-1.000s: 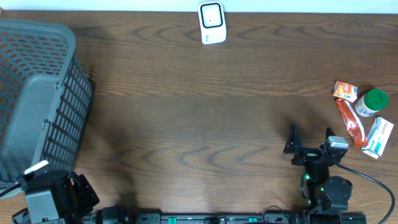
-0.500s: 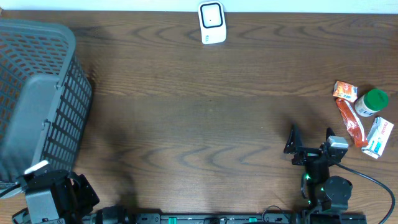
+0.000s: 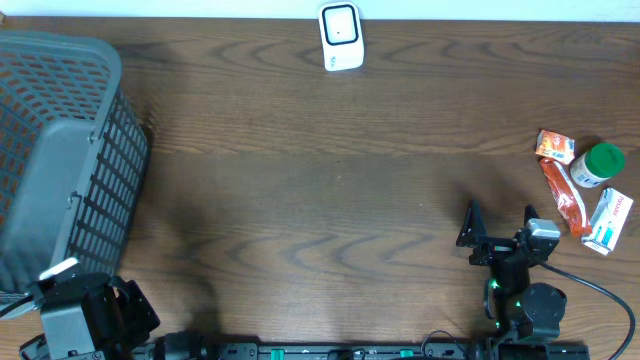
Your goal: Scan the item barcode
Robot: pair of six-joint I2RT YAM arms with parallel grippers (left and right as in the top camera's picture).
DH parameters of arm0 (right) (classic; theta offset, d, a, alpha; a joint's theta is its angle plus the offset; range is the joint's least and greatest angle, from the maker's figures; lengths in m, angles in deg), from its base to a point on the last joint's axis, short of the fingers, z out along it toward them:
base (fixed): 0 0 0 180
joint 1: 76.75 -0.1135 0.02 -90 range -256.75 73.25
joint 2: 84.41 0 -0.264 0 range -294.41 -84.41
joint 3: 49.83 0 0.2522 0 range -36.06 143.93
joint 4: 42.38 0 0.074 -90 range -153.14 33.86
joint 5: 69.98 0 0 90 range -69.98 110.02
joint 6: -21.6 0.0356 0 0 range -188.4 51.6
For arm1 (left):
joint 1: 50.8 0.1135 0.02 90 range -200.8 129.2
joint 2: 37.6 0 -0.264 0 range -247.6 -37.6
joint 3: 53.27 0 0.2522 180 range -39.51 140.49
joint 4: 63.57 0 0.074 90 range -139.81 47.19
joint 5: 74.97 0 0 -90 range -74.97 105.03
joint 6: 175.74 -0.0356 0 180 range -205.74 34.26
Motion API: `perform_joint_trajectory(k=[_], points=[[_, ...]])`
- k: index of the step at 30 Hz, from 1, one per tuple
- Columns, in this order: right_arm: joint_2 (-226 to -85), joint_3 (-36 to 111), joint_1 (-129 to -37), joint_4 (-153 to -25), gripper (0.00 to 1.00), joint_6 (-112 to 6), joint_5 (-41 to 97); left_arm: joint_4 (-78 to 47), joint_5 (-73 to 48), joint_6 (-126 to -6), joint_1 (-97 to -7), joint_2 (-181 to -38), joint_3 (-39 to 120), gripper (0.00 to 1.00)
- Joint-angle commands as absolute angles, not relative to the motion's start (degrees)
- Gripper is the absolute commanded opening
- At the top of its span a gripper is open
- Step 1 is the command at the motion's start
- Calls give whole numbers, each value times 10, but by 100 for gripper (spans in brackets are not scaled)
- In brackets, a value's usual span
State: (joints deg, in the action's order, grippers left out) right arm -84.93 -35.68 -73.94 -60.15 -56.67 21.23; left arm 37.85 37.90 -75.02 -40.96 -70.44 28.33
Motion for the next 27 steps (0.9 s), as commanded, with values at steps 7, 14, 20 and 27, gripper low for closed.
perform_joint_trajectory(k=[7, 14, 20, 27], points=[[-847, -357, -744, -604, 99, -565, 203, 279, 322, -745, -412, -697, 284, 95], [-847, -357, -744, -604, 99, -565, 203, 76, 105, -745, -413, -610, 247, 95], [-847, -357, -744, -604, 99, -565, 203, -35, 96, -745, -443, -503, 113, 95], [-847, -358, -744, -604, 99, -565, 203, -217, 90, -745, -493, -425, -65, 95]])
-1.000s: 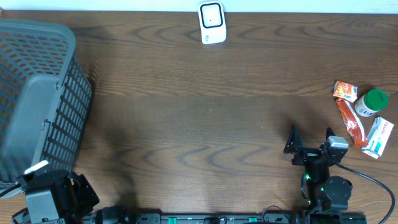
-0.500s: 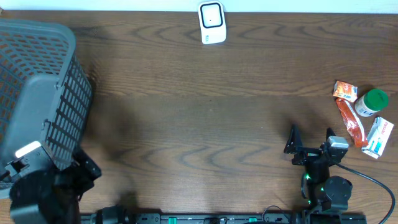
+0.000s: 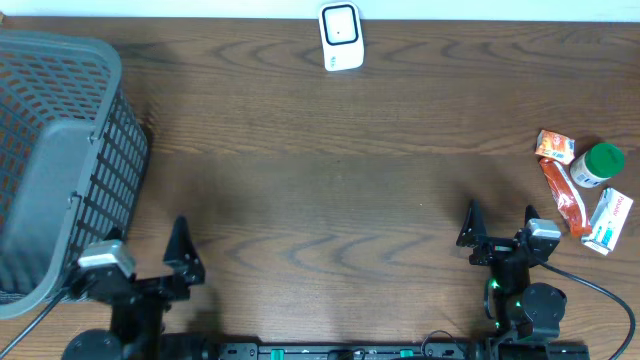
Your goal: Scan the item barcode
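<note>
A white barcode scanner [image 3: 341, 38] stands at the far edge of the table, in the middle. The items lie at the right edge: a small orange packet [image 3: 555, 146], a green-capped bottle [image 3: 598, 165], a long orange pouch [image 3: 566, 197] and a white box [image 3: 608, 221]. My right gripper [image 3: 498, 222] is open near the front edge, left of those items, holding nothing. Open and holding nothing as well, my left gripper [image 3: 150, 252] is at the front left beside the basket; its dark right finger [image 3: 183, 250] shows clearly.
A large grey mesh basket [image 3: 60, 150] fills the left side of the wooden table [image 3: 330, 190]. A black cable runs from the right arm's base toward the front right corner.
My left arm was tucked at the front left corner with its fingers hidden. Now it reaches forward beside the basket with the gripper in view. The right arm and items have not moved.
</note>
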Robot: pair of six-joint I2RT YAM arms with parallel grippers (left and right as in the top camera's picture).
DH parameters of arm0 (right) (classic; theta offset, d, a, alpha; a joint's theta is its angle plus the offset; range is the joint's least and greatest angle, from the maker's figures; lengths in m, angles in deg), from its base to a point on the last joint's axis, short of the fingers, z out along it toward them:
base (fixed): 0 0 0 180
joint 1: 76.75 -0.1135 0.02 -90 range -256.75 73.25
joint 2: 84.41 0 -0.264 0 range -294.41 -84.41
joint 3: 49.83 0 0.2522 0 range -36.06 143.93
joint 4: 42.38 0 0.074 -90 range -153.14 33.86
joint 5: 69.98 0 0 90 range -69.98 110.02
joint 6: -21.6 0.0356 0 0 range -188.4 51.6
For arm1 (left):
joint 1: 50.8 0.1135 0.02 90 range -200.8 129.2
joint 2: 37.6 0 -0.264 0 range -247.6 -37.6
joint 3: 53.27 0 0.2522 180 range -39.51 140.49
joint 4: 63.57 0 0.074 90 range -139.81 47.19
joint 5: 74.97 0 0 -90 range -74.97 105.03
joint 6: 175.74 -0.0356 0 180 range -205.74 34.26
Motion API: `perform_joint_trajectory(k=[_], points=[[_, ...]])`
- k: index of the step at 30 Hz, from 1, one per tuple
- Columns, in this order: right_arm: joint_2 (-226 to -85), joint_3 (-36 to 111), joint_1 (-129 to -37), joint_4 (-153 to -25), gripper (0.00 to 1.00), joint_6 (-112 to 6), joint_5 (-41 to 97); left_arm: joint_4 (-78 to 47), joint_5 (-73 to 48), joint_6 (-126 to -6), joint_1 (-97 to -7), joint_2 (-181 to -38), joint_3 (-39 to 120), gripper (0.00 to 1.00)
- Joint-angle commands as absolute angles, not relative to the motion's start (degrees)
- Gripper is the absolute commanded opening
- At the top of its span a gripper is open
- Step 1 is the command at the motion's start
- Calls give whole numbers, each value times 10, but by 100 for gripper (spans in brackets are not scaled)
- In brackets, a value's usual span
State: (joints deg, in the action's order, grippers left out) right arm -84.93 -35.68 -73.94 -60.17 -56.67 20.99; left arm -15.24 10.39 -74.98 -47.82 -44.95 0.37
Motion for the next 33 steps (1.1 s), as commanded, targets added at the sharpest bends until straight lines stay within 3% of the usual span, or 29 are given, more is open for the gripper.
perform_joint_trajectory(k=[1, 11, 33], points=[[-847, -358, -744, -604, 99, -565, 203, -242, 90, -745, -495, -421, -86, 95], [-847, -357, -744, -604, 99, -565, 203, -411, 82, -746, -519, -377, -273, 95], [-847, -357, -744, -604, 99, -565, 203, -439, 146, -763, -540, -377, -384, 95]])
